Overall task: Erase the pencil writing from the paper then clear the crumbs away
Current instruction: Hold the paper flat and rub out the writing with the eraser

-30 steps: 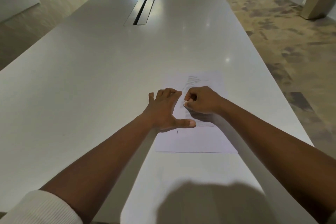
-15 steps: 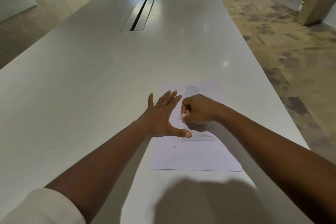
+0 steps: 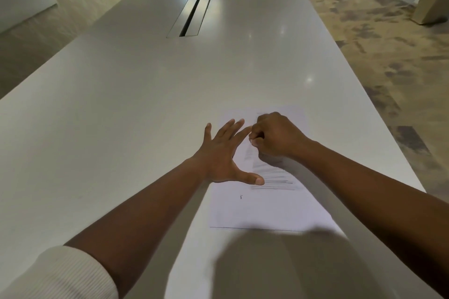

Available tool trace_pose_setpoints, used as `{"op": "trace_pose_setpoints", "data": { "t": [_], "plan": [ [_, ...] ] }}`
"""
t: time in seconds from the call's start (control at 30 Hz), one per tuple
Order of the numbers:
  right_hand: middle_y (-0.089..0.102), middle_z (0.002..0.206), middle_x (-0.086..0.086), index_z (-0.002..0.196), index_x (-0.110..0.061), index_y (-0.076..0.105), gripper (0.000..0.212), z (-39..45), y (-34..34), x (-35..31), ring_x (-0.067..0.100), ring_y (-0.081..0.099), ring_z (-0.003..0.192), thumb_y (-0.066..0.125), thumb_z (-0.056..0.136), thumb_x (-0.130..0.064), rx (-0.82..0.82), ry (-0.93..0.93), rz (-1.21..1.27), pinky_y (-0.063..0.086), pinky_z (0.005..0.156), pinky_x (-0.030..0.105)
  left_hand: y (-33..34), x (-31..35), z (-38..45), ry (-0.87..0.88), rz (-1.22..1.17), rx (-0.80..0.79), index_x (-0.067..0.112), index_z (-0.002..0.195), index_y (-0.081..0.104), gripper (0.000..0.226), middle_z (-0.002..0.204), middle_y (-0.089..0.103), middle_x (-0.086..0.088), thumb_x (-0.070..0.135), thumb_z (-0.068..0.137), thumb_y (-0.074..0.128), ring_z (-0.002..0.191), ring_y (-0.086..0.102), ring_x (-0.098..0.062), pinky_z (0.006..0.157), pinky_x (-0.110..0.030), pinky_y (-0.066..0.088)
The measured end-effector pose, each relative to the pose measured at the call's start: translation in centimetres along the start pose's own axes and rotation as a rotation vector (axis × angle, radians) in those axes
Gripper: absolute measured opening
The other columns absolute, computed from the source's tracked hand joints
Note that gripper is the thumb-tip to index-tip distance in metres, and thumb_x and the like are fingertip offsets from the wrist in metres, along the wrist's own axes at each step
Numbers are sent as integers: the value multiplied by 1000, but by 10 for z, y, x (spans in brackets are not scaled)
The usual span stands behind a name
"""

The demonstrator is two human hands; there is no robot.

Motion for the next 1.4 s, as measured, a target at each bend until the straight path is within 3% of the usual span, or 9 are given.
{"op": "trace_pose_setpoints", "data": {
  "t": [0.23, 0.43, 0.7, 0.87, 1.0, 1.1, 1.2, 1.27, 1.4],
  "plan": [
    [57, 66, -14, 74, -12, 76, 13, -22, 16, -25, 5, 53, 66, 66, 78, -5, -128, -137, 86, 41, 62, 21, 1, 0, 1, 12, -11, 15, 41, 162, -8, 141, 171, -16, 13, 110, 48, 38, 154, -25, -6, 119, -65, -17],
    [68, 83, 7, 86, -11, 78, 16, 4, -5, 5, 23, 61, 79, 62, 86, -9, 90, 8, 9, 45, 70, 27, 3, -2, 3, -11, -2, -29, 42, 161, -14, 145, 170, -20, 15, 111, 46, 42, 152, -29, -5, 119, -65, -19],
    [62, 62, -11, 68, -12, 74, 14, -26, 21, -26, 8, 59, 67, 66, 78, -6, -128, -82, 153, 47, 64, 25, 3, -2, 4, -21, 19, -39, 40, 161, -15, 145, 169, -22, 16, 108, 46, 43, 151, -30, -4, 119, -64, -18],
    [69, 86, 8, 85, -9, 78, 15, 1, -2, 0, 23, 63, 82, 63, 86, -10, 8, -17, 44, 51, 75, 33, 2, -2, 4, -26, -5, -41, 41, 161, -15, 145, 170, -21, 15, 108, 48, 47, 151, -30, -4, 119, -64, -19],
    [68, 74, 8, 74, -4, 75, 15, -9, 2, -9, 18, 60, 71, 62, 82, -4, 38, -108, 109, 47, 67, 31, 2, -2, 5, -34, 2, -54, 38, 161, -16, 148, 169, -23, 16, 109, 47, 45, 151, -31, -4, 118, -64, -19],
    [65, 63, 4, 64, -6, 71, 16, -24, 15, -24, 14, 57, 67, 64, 79, -4, -47, -171, 193, 42, 58, 20, 2, -1, 3, -30, 8, -57, 38, 161, -16, 148, 169, -23, 16, 109, 45, 42, 151, -31, -4, 118, -64, -19],
    [63, 61, 3, 61, -8, 69, 18, -23, 18, -24, 16, 57, 65, 63, 78, -7, -87, -175, 193, 43, 57, 24, 2, -1, 4, -23, 10, -45, 38, 161, -15, 147, 169, -23, 15, 109, 46, 42, 151, -31, -4, 118, -64, -19],
    [64, 65, 4, 65, -6, 70, 17, -10, 7, -15, 17, 59, 64, 61, 80, -6, -10, -156, 161, 48, 63, 34, 1, -1, 3, -26, -1, -50, 38, 161, -15, 147, 169, -23, 16, 109, 47, 44, 151, -31, -4, 119, -64, -19],
    [69, 79, 9, 82, -6, 78, 12, 4, -7, 3, 22, 63, 74, 66, 84, -8, 64, -112, 112, 51, 72, 34, 2, -1, 2, -26, -3, -58, 39, 161, -17, 146, 169, -23, 15, 108, 49, 47, 151, -31, -4, 119, -64, -19]
  ]
}}
Point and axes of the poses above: each hand's wrist, its own z-axis towards the middle knuckle, its own y-axis out of the palm, x = y × z, the point moved 9 cm from there along z, towards the middle knuckle
